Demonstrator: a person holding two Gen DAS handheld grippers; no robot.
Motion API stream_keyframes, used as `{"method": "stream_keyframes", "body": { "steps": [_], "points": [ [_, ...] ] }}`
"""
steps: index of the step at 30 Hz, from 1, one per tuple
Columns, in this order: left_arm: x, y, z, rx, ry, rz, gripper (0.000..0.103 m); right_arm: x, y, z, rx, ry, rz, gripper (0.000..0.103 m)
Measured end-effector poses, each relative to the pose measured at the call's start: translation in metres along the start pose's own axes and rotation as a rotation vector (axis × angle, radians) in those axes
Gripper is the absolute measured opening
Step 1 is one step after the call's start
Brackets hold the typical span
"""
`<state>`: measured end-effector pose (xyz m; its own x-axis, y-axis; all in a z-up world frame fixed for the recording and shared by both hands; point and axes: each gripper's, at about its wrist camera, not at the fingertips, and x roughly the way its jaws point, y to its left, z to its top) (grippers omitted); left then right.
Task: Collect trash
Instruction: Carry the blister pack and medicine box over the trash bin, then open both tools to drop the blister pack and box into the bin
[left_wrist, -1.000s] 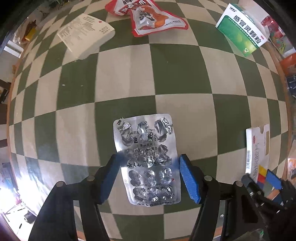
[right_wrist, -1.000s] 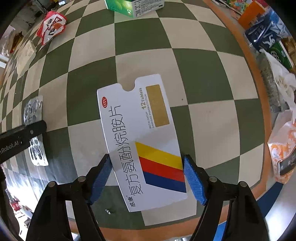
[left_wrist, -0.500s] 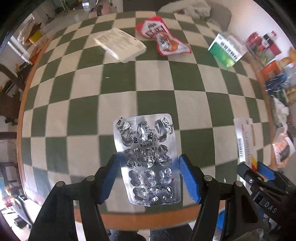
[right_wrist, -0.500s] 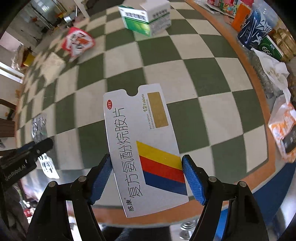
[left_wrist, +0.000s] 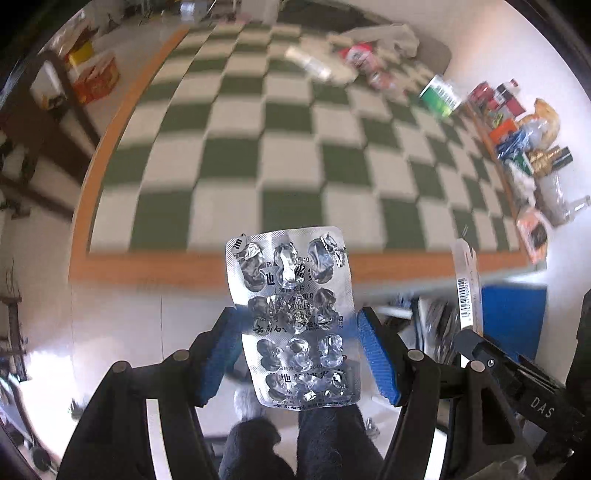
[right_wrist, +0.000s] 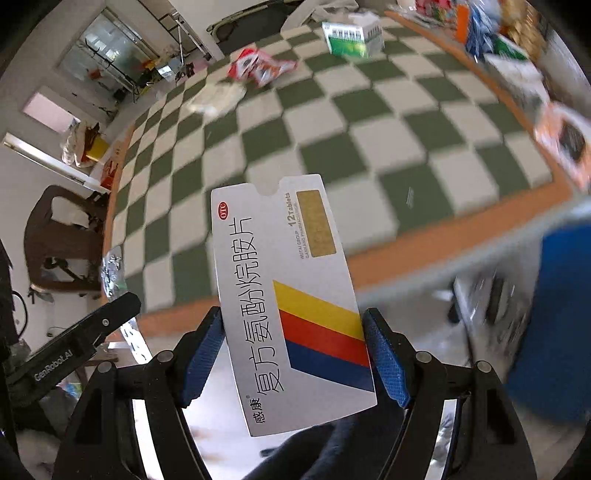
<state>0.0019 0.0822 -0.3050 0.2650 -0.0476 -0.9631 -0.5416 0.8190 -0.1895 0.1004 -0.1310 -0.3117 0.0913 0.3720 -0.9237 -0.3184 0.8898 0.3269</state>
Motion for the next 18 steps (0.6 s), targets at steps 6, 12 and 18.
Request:
{"method": "stream_keyframes", "body": {
  "steps": [6,12,18],
  "points": [
    [0.061,0.052,-0.070,-0.042,0.174,0.026,0.063,0.050,0.010,-0.111,0.026,0.142,-0.026,0.077],
    [0.185,0.095,-0.106,-0.098,0.300,0.041,0.063,0.152,-0.012,-0.180,0.074,0.260,-0.055,0.077],
    [0.306,0.122,-0.118,-0.107,0.345,0.043,0.063,0.285,-0.044,-0.221,0.112,0.326,-0.058,0.077]
  ]
}}
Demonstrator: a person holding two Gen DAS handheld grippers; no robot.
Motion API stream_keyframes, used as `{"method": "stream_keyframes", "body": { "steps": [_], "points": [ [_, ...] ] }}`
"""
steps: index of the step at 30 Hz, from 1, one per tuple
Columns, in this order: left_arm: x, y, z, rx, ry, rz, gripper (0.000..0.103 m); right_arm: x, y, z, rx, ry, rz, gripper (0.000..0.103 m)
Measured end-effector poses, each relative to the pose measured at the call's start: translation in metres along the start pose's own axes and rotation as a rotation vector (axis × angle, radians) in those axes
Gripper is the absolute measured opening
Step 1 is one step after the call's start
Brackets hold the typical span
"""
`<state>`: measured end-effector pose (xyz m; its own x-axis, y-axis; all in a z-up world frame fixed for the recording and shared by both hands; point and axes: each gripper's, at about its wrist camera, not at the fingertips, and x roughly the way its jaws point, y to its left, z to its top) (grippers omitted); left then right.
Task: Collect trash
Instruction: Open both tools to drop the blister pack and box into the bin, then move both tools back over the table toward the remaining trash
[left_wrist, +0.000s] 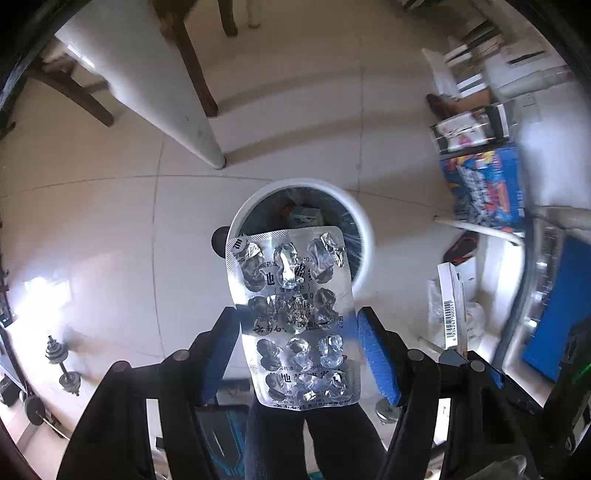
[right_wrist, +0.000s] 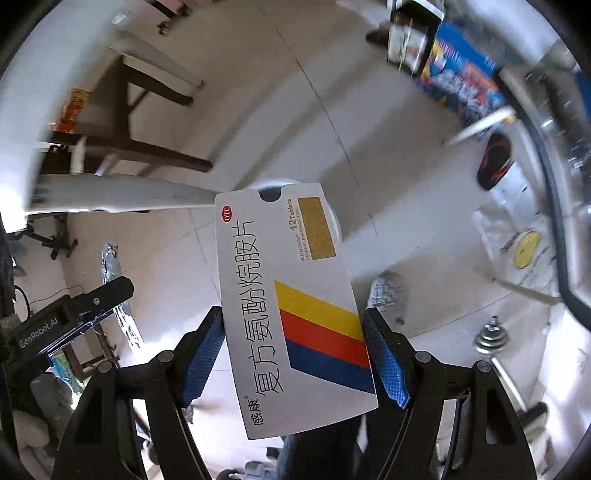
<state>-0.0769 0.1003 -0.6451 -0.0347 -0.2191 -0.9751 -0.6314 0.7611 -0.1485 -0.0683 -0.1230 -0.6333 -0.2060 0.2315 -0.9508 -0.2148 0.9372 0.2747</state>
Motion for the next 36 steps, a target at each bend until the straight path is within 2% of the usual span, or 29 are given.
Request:
{"method": "stream_keyframes", "body": {
  "steps": [2,5,9,12,14,15,16,17,18,24,27,36],
  "points": [
    [0.029,0.006,0.008,0.001,0.011,0.002,0.063,0.047,-0.006,0.009,-0.006,0.007,0.004,0.077],
    [0.071,0.015,0.018,-0.011,0.039,0.002,0.063,0.096,-0.011,0.019,-0.022,0.019,-0.001,0.077],
    [0.097,0.020,0.020,-0.025,0.059,-0.010,0.063,0.147,-0.015,0.027,-0.055,0.026,-0.007,0.077],
    [0.101,0.024,0.018,-0.041,0.077,-0.019,0.064,0.172,-0.014,0.027,-0.073,0.049,0.007,0.077],
    [0.098,0.027,0.016,-0.037,0.071,0.004,0.076,0.182,-0.014,0.026,-0.070,0.078,0.021,0.078],
    [0.092,0.028,0.015,-0.035,0.058,0.029,0.087,0.184,-0.014,0.026,-0.070,0.086,0.023,0.078],
    [0.088,0.033,0.013,-0.034,0.047,0.043,0.094,0.185,-0.015,0.025,-0.075,0.088,0.018,0.083],
    [0.081,0.035,0.011,-0.035,0.035,0.063,0.098,0.183,-0.014,0.024,-0.081,0.083,0.011,0.097],
    [0.078,0.037,0.010,-0.035,0.028,0.073,0.102,0.180,-0.013,0.023,-0.088,0.077,0.007,0.103],
    [0.037,0.041,-0.011,-0.003,-0.048,0.183,0.102,0.152,-0.007,0.019,-0.158,0.055,-0.075,0.103],
    [0.021,0.040,-0.021,0.000,-0.065,0.216,0.102,0.136,-0.001,0.016,-0.178,0.045,-0.118,0.103],
    [-0.034,0.032,-0.053,-0.016,-0.096,0.241,0.102,0.074,0.020,0.005,-0.210,0.021,-0.193,0.103]
  ]
}}
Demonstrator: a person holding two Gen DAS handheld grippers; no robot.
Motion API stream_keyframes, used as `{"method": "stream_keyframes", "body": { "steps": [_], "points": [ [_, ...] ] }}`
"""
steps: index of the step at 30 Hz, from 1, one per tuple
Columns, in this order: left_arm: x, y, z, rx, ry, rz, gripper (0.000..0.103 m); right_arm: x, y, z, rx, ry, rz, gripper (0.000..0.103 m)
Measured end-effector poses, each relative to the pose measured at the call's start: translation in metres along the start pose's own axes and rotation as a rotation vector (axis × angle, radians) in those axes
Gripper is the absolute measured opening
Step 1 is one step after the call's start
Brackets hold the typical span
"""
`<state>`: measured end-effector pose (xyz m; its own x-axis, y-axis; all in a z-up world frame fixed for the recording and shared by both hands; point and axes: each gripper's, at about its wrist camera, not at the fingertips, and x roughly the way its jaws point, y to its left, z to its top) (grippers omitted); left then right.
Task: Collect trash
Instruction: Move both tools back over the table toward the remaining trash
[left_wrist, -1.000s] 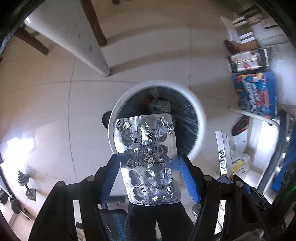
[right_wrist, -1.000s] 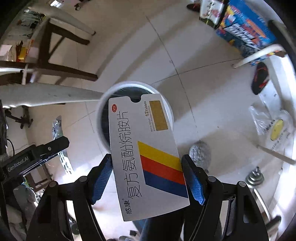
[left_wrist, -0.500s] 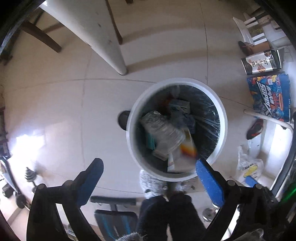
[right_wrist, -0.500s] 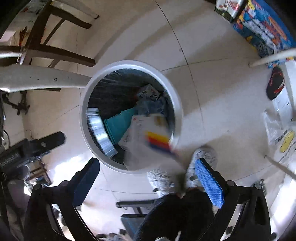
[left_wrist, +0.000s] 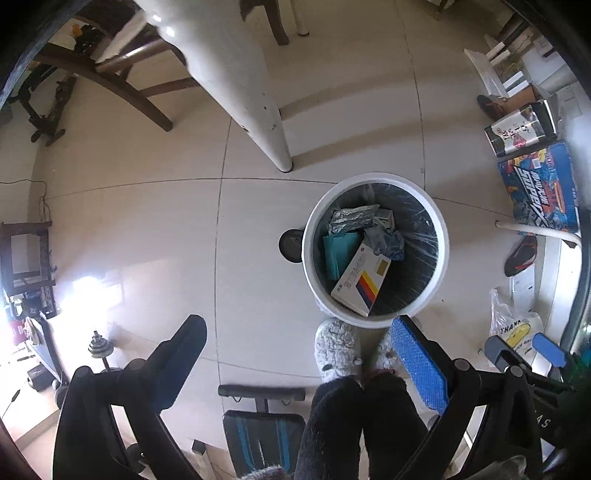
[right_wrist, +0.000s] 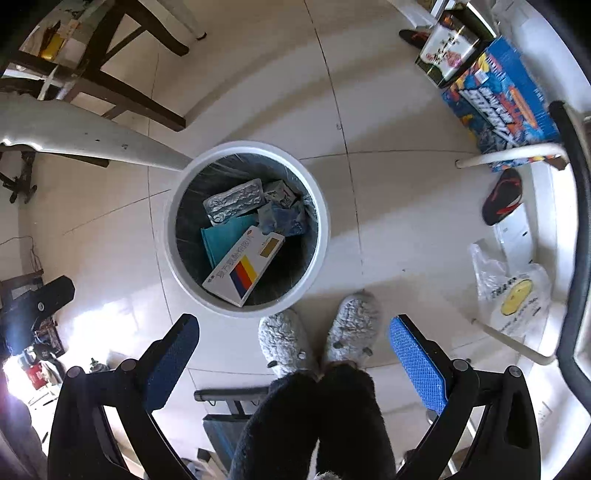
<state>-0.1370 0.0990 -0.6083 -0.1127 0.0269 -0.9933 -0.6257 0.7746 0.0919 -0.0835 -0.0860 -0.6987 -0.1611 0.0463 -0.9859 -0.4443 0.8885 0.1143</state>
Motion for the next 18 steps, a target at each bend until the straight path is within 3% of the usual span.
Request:
{"method": "stream_keyframes", "body": {
  "steps": [6,18],
  "points": [
    [-0.061,0.002,-0.022,0.014,-0.015,-0.022,0.102,-0.064,0.006,-0.016,-0.014,-0.007,-0.020,0.103],
    [-0.192,0.006,-0.056,0.057,-0.068,-0.095,0.102,-0.230,0.011,-0.055,-0.025,-0.062,-0.001,0.103]
  ]
}}
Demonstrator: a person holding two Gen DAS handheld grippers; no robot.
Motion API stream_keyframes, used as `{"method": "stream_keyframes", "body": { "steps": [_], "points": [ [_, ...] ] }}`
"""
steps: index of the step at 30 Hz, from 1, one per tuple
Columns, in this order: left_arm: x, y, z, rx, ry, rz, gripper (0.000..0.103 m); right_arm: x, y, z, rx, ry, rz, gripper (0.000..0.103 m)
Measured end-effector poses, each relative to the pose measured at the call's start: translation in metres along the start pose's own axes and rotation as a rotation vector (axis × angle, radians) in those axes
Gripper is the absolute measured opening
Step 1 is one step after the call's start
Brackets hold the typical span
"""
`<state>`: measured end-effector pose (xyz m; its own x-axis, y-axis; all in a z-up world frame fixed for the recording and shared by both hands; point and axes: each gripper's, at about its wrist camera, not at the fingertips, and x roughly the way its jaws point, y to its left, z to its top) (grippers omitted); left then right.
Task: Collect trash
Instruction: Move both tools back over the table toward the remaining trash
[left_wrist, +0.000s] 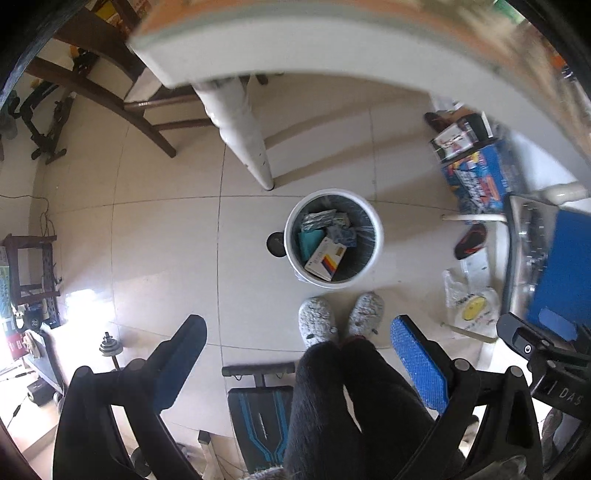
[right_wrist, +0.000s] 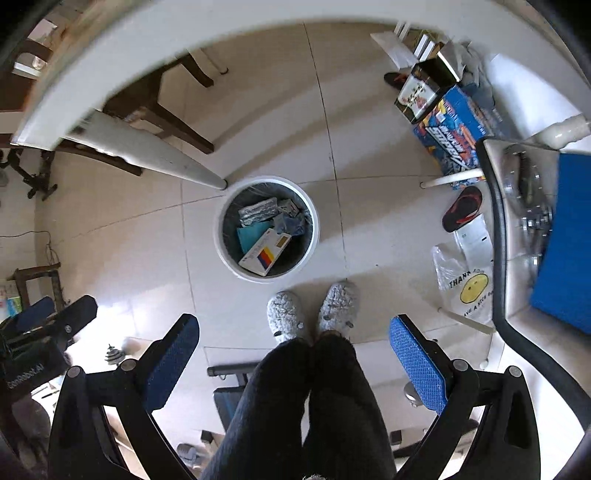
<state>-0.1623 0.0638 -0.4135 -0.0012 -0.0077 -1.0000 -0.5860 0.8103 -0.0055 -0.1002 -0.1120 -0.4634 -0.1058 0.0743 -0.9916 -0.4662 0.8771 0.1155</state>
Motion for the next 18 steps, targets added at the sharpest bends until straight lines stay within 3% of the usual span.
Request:
{"method": "stream_keyframes", "body": {
  "steps": [4,9,13,18],
  "points": [
    [-0.046,-0.003,0.002,-0.004,-0.039,-0.025,0.102,-0.061,0.002,-0.007,-0.002,-0.021,0.034,0.103],
    [-0.106,-0.014,0.034,-0.017,-0.157,-0.049,0.102,-0.129,-0.004,0.005,0.053,-0.079,0.115,0.103],
    [-0.146,-0.032,0.080,-0.008,-0.254,-0.032,0.103,-0.181,-0.018,0.039,0.087,-0.169,0.163,0.103],
    [-0.170,-0.067,0.158,-0.012,-0.298,-0.020,0.103,-0.224,-0.049,0.105,0.112,-0.242,0.181,0.103]
  ]
}}
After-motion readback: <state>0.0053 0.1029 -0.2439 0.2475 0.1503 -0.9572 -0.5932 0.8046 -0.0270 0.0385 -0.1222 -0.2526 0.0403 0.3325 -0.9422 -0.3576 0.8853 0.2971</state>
